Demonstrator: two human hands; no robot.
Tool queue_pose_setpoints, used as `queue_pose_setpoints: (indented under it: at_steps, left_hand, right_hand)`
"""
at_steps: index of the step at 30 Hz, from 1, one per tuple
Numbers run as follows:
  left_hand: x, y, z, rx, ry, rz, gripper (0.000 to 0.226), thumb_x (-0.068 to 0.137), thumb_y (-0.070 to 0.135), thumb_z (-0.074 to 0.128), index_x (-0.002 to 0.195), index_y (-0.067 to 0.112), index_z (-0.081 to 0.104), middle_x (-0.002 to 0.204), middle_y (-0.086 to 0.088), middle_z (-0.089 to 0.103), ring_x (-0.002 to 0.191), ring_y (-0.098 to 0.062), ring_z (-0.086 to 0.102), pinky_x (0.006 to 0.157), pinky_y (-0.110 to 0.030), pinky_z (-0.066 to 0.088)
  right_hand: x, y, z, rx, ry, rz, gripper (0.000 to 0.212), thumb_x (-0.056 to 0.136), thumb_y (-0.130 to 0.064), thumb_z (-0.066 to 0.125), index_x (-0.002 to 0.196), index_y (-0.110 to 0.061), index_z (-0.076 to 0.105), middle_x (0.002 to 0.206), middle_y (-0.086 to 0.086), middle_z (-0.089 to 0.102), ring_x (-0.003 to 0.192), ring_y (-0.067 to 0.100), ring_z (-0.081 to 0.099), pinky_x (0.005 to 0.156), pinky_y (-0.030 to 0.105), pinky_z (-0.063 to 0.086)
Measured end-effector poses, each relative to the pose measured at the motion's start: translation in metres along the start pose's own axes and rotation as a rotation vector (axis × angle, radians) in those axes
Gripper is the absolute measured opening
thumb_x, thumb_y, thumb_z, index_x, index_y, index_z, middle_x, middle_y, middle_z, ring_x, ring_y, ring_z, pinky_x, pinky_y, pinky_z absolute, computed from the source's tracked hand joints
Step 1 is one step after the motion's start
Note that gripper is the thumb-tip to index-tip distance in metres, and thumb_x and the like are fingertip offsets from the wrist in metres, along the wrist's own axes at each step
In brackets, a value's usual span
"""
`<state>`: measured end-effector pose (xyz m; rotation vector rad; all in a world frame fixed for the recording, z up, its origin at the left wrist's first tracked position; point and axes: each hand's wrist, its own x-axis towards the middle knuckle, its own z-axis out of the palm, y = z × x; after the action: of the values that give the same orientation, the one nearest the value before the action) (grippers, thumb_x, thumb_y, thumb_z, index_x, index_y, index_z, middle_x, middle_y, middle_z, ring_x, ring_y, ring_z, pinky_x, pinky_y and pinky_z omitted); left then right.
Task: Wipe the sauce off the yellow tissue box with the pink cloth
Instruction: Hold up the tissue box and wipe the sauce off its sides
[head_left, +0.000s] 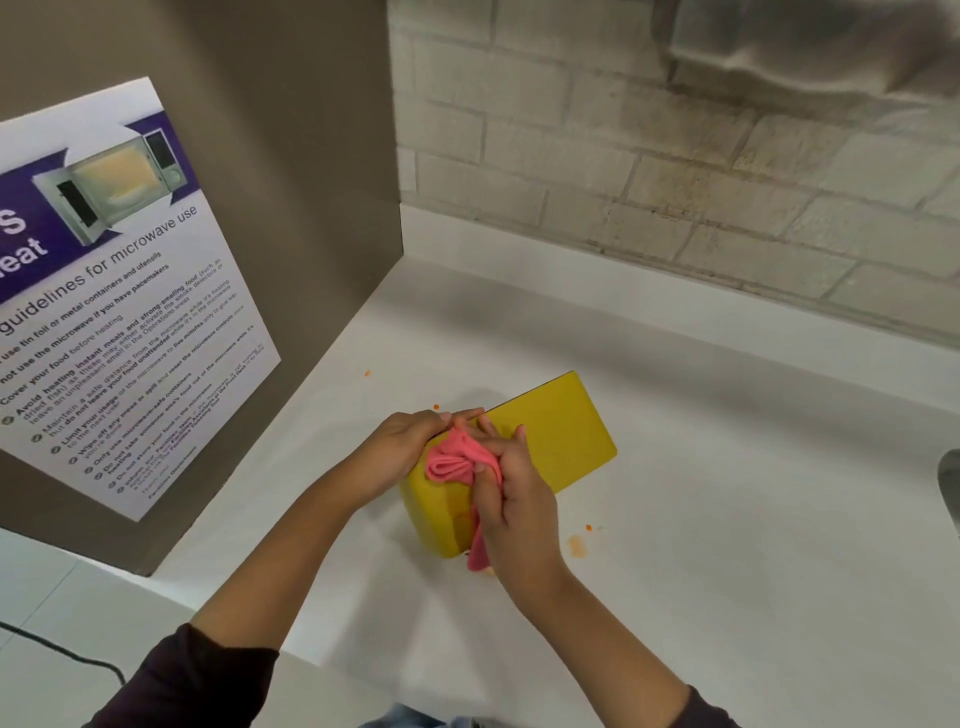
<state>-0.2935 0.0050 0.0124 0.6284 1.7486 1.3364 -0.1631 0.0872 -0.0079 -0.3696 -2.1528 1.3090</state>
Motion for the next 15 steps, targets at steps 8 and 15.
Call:
queue_pose_setpoints:
  at_steps: [8, 15]
  left_hand:
    - [0.001, 0.004, -0.003, 0.017, -0.035, 0.03, 0.033, 0.098, 0.031, 0.038, 0.102, 0.045, 0.068, 0.101, 0.029, 0.069, 0.105, 0.014, 0.056, 0.083, -0.002, 0.041]
    - [0.004, 0.002, -0.004, 0.027, -0.011, 0.041, 0.023, 0.092, 0.036, 0.049, 0.103, 0.043, 0.068, 0.103, 0.027, 0.069, 0.105, 0.005, 0.061, 0.089, -0.012, 0.047]
  right_hand:
    - [-0.008, -0.002, -0.006, -0.056, -0.265, -0.187, 0.033, 0.092, -0.012, 0.043, 0.12, -0.004, 0.058, 0.129, -0.005, 0.051, 0.132, -0.02, 0.015, 0.114, 0.017, 0.015]
    - [-0.027, -0.002, -0.012, -0.16, -0.468, -0.263, 0.033, 0.091, -0.011, 0.04, 0.111, 0.0, 0.064, 0.119, 0.008, 0.068, 0.128, 0.014, 0.046, 0.117, 0.024, 0.013]
